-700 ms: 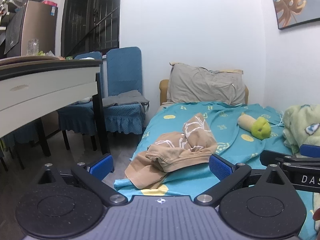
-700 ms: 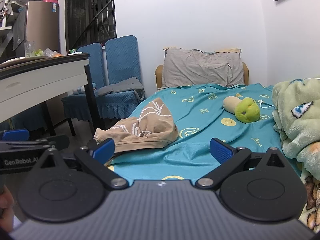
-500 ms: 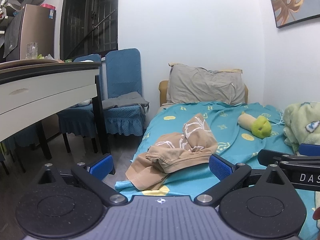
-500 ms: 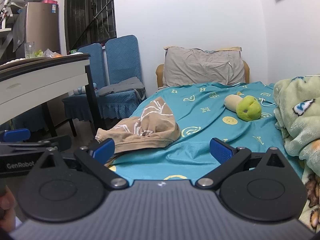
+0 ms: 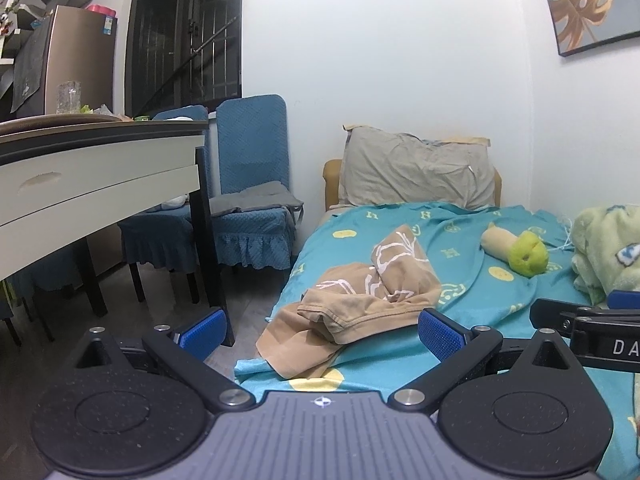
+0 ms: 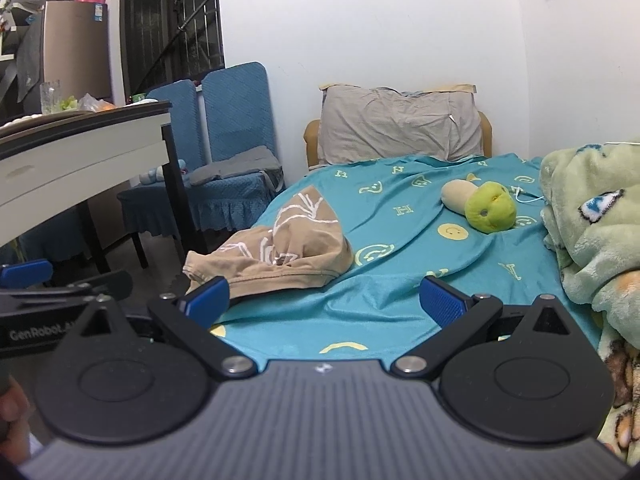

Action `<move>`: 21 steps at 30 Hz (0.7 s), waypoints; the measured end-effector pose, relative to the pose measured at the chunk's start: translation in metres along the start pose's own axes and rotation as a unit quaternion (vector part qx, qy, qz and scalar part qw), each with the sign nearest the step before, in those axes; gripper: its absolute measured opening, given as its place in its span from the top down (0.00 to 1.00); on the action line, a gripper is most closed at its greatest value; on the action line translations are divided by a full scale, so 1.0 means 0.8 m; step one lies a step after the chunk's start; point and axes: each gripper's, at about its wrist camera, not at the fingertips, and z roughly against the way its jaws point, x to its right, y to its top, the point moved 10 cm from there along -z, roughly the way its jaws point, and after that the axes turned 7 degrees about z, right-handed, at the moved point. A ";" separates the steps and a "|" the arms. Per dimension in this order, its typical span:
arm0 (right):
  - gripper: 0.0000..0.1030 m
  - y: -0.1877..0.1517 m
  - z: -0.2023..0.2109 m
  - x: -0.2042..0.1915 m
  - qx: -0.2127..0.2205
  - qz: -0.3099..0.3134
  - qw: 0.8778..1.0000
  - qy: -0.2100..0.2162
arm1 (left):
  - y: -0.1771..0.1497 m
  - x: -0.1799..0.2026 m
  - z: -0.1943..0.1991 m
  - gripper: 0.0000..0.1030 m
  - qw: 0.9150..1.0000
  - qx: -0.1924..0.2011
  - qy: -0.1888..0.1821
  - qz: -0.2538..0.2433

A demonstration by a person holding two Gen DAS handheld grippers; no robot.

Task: Fold clothes
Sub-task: 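Move both grippers toward the crumpled tan T-shirt on the bed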

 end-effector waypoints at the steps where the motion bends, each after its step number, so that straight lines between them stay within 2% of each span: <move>1: 0.00 0.000 0.000 0.001 0.000 -0.002 1.000 0.000 | 0.001 0.000 0.000 0.00 1.000 0.002 -0.002 0.002; 7: 0.00 0.004 0.004 0.003 0.003 -0.003 1.000 -0.011 | 0.003 0.007 0.004 0.00 1.000 0.014 0.003 -0.009; 11: 0.00 0.008 0.009 0.013 0.010 -0.015 0.999 -0.033 | 0.003 0.010 0.005 0.00 1.000 0.016 0.002 -0.014; 15: 0.00 0.011 0.010 0.015 0.012 -0.048 0.999 -0.002 | 0.001 0.008 0.004 0.00 1.000 0.014 0.000 -0.010; 17: 0.00 0.011 0.011 0.019 0.011 -0.058 0.998 -0.014 | 0.002 0.005 0.005 0.00 1.000 0.015 -0.001 -0.004; 21: 0.00 0.008 0.009 0.019 0.009 -0.065 0.998 -0.005 | 0.001 0.002 0.005 0.00 1.000 0.016 -0.004 0.005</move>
